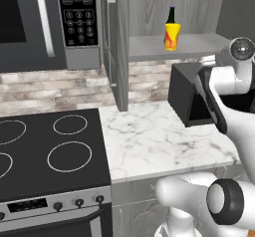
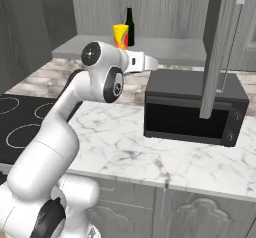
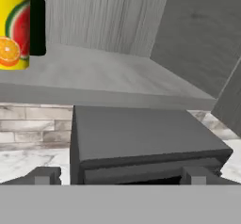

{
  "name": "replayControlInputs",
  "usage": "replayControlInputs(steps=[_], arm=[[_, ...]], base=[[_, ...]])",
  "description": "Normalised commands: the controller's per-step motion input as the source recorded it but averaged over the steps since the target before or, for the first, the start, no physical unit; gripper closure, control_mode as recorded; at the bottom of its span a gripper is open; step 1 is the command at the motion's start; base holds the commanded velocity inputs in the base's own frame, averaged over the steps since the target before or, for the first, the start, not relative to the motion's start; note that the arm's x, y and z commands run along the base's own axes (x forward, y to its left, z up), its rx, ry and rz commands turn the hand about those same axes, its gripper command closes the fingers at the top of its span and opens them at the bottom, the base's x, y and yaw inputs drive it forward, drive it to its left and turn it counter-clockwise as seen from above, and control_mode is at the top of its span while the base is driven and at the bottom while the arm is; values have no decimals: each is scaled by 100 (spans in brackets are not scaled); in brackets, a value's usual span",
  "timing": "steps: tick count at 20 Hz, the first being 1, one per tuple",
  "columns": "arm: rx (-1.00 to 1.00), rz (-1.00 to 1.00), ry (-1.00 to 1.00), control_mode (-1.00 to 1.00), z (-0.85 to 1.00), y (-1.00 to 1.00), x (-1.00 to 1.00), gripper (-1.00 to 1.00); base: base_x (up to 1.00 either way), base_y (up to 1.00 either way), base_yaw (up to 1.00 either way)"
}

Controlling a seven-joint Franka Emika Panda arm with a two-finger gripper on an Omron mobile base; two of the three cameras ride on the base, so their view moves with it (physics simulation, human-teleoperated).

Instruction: Open the cabinet directly in front. Then move the beer and the cup to the dining counter with the jar on it.

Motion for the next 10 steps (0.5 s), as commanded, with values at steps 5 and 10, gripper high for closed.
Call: replayControlInputs(steps=[5, 10], arm=[[1, 36, 8, -100, 6, 38, -7, -100], [0, -1, 0, -100, 10, 14, 1, -100]], base=[[0, 0, 0], [0, 0, 0]])
